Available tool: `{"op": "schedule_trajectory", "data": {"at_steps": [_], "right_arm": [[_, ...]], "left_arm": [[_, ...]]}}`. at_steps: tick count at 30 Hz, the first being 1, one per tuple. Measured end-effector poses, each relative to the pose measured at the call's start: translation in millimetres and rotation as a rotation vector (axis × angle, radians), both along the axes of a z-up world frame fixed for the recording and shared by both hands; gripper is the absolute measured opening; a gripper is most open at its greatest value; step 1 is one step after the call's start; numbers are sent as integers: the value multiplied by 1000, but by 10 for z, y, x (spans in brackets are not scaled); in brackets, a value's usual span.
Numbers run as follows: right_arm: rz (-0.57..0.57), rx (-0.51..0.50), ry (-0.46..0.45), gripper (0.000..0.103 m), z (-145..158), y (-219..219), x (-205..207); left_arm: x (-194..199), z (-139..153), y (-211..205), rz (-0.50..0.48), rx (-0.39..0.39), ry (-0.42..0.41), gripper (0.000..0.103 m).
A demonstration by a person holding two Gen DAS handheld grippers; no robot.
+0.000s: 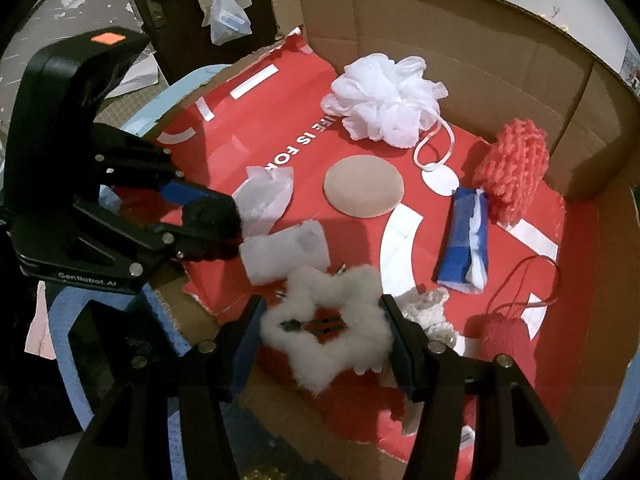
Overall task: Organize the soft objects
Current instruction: 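Open the left gripper into the box while the right releases the star scrunchie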
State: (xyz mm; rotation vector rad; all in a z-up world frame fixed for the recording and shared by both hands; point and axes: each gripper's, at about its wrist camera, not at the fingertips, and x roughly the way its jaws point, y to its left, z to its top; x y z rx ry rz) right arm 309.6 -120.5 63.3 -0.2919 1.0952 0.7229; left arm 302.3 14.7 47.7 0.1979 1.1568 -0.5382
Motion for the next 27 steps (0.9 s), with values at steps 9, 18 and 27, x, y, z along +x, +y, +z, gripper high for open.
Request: {"op": "schedule_trajectory", "data": {"at_steps": [9,18,27], "right_arm": [[13,-14,-8,60,-50,73,54],[33,-35,-36,60,-67,103,17],[30,-46,-74,72,-29,78,-32]], "left_arm": [[53,-1,-18,-9,19,-24,32],[27,14,-33,-14,41,-48,63],[-58,158,-48,-12,20,-109,64]]}}
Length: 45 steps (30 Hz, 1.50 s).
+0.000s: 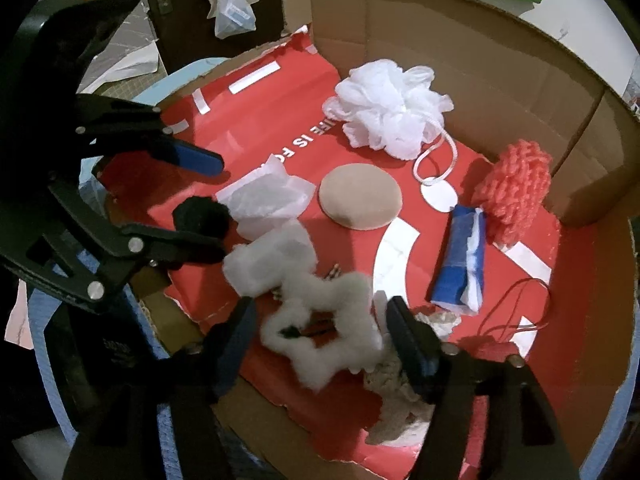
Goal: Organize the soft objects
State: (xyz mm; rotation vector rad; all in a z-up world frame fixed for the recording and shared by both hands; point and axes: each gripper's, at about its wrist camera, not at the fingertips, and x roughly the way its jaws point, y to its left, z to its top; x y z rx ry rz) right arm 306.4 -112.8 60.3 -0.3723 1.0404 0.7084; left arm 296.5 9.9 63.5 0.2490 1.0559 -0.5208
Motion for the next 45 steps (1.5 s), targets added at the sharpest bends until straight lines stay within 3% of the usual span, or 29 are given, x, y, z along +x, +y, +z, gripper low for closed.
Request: {"op": "schedule_trajectory", "data": {"at_steps": [7,13,16,19,26,31,38,43,45], "right_arm": [[-49,45,-32,75,171,-153,-45],[-152,109,-120,84,489,-426,-256],[-217,130,-170,97,610,-550,-389],[-289,137,-231,101,697,-653,-538],[-432,160,-304,103,638,-794,-712],[-481,145,-362,103,509,-771,-703],[-526,148,-411,103,390,-782,-631],[-560,146,-427,103,308,-814,-595],[-573,168,-422,103,291,-848,-586]], "left_arm": [[-147,144,-1,28,-35,-50,70],[-347,332,41,78,-104,-139,76],[-469,415,50,105,-126,-199,76],[-580,479,43,140,-137,-276,84],[-734,516,-28,210,-141,-433,85],[-716,454,-60,256,-147,-495,85],[-661,317,-48,287,-211,-487,85],[-660,231,-98,308,-169,-525,85],[-673,219,-103,323,-160,-544,89]]}}
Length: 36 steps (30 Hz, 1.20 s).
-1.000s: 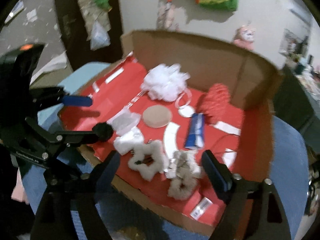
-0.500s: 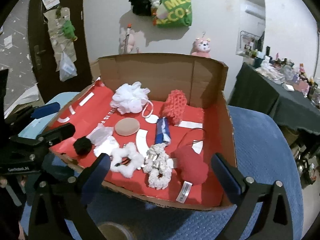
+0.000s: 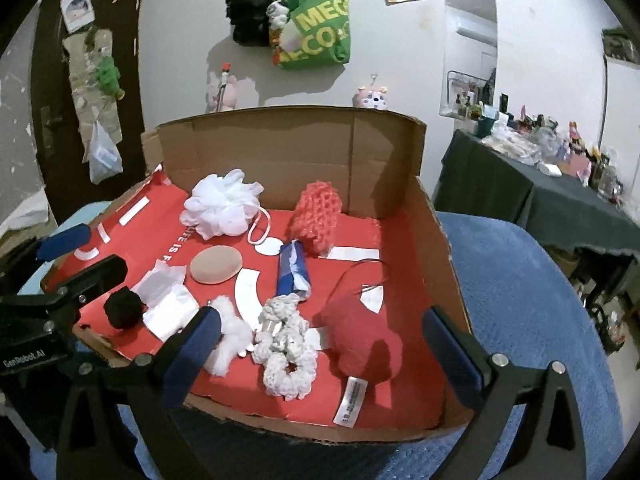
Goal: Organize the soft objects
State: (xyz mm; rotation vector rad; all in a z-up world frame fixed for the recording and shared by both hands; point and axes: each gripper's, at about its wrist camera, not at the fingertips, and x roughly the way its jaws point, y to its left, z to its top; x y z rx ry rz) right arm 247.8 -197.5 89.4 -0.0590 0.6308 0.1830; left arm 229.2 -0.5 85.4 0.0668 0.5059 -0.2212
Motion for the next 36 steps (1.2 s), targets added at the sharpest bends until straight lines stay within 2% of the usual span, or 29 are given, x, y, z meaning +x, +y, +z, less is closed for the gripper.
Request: {"op": "schedule_trajectory", "data": {"at_steps": [5,8,18,36], "right_arm": [[-25,-16,-16,103,-46,-6,22],[-25,-17,-19,103,-55,5,25],[-47,-54,-51,103,-100,50,22],[-78,-42,-73,103,-129,31,29]], "left_arm": [[-17,-8,31,32,-9,-21,94],[-13,-24,35,31,-12,-14,100],[9,-142,-10,85,33,13,101],[76,-215,41,128,24,55,101]]}}
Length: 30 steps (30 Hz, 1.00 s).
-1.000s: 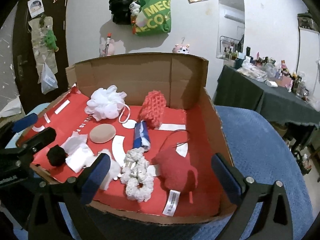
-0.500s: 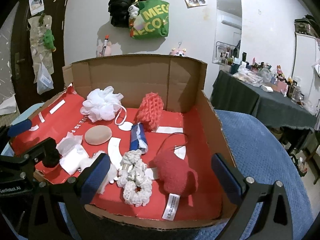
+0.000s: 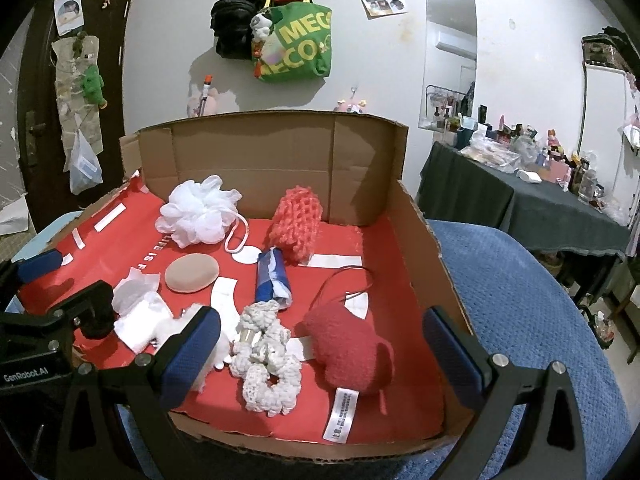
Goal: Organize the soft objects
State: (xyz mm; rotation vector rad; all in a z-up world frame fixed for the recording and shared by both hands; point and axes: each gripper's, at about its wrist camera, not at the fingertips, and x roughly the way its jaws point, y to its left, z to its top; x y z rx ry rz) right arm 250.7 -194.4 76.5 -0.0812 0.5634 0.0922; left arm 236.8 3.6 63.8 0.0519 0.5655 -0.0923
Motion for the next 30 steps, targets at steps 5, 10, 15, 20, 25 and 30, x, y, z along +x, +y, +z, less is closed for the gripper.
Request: {"op": "schedule_trajectory", "data": {"at_steps": [5,10,15,20,25,30], "right_arm": [[0,-2,-1,103,2,1,-2],[0,0,-1,103,2,2,-3],[-2,-6,-1,103,3,-3,-2],[-2,-5,-1,103,3,0,-4],[-2,-4,-2,103,3,-2,-3],[-3,-6,-1,103,3,-8,1]], "left_arm": [[8,-5,1,-2,-1,3,101],[21,-7,5,-1,-2,8,101],[22,-5,4,-3,-2,7,101],[22,-5,4,-3,-1,7,101],[25,-7,6,-3,-1,7,101],[25,-7,7,-2,-1,6,101]]}}
